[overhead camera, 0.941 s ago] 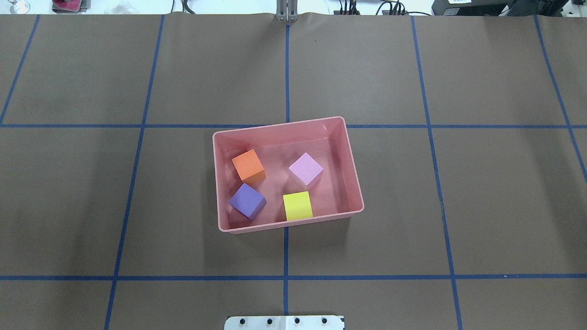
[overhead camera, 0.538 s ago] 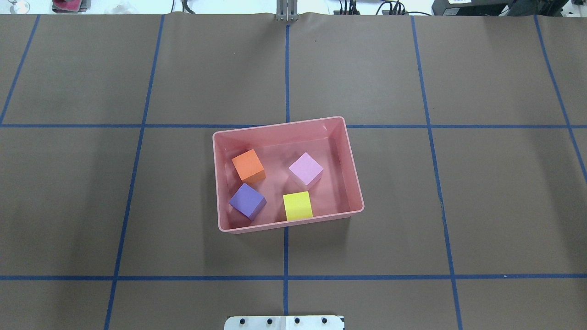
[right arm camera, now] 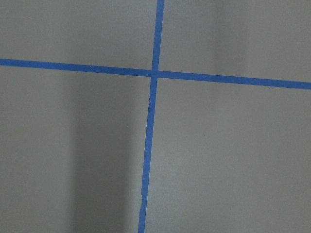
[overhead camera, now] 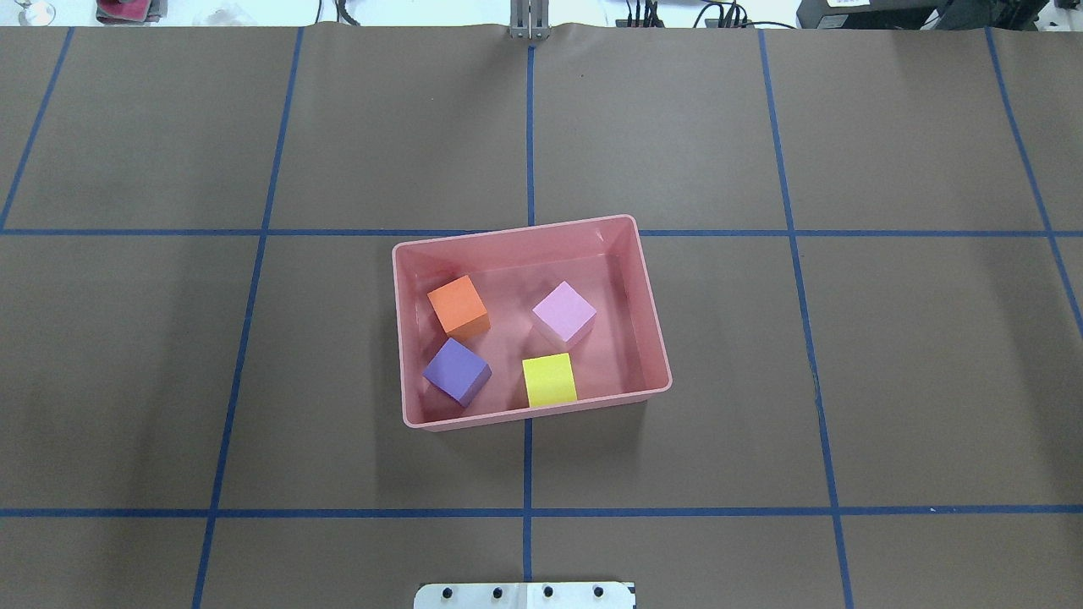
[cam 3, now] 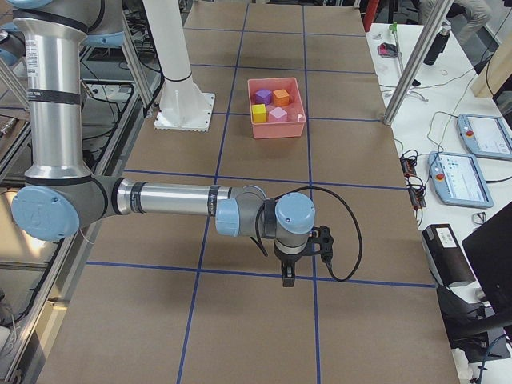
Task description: Place blocks into pink bin with both arms
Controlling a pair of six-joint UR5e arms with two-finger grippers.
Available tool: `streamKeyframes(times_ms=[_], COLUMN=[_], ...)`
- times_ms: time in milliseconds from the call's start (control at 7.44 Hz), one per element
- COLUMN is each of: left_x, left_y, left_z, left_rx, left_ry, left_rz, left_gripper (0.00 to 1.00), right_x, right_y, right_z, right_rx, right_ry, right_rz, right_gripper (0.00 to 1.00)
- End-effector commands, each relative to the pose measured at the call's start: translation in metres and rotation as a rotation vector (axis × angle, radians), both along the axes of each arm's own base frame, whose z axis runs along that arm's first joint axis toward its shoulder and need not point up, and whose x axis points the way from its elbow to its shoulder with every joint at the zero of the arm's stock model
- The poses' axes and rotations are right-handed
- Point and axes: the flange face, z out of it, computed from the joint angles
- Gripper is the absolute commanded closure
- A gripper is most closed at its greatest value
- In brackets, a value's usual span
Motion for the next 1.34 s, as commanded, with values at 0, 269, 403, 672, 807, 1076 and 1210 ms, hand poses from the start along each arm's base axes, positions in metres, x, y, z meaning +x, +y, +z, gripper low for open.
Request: streamKeyframes(times_ms=[0,269,403,672,807,1076,1210], left_x=[0.0,0.0,0.0,0.0,-0.001,-0.001,-0.001], left_y=[0.0,0.0,-0.001,-0.003,-0.005,-0.007,-0.007], left_z=[0.002,0.002,0.002,-0.004,-0.007,-0.008,-0.008], left_rx=[-0.004,-0.006,-0.005,0.007,0.013,0.017,0.017], left_ry=[-0.001,-0.001,-0.003,-0.005,-0.008,-0.008,-0.008], left_rz=[0.0,-0.001,-0.001,-0.001,-0.002,-0.002,-0.002], left_gripper=[0.0,0.0,0.0,0.0,0.0,0.0,0.0], right_x=[0.0,0.0,-0.001,-0.001,-0.002,-0.003,-0.003], right_y=[0.002,0.001,0.001,0.001,0.001,0.001,0.001], right_z=[0.001,-0.001,-0.001,-0.002,-0.003,-0.007,-0.007], right_rx=[0.007,0.012,0.009,0.011,0.014,0.019,0.019], right_ry=[-0.001,-0.007,-0.016,-0.021,-0.022,-0.037,-0.042], right_rz=[0.013,0.012,0.012,0.012,0.012,0.011,0.011], right_gripper=[0.0,0.0,0.0,0.0,0.0,0.0,0.0])
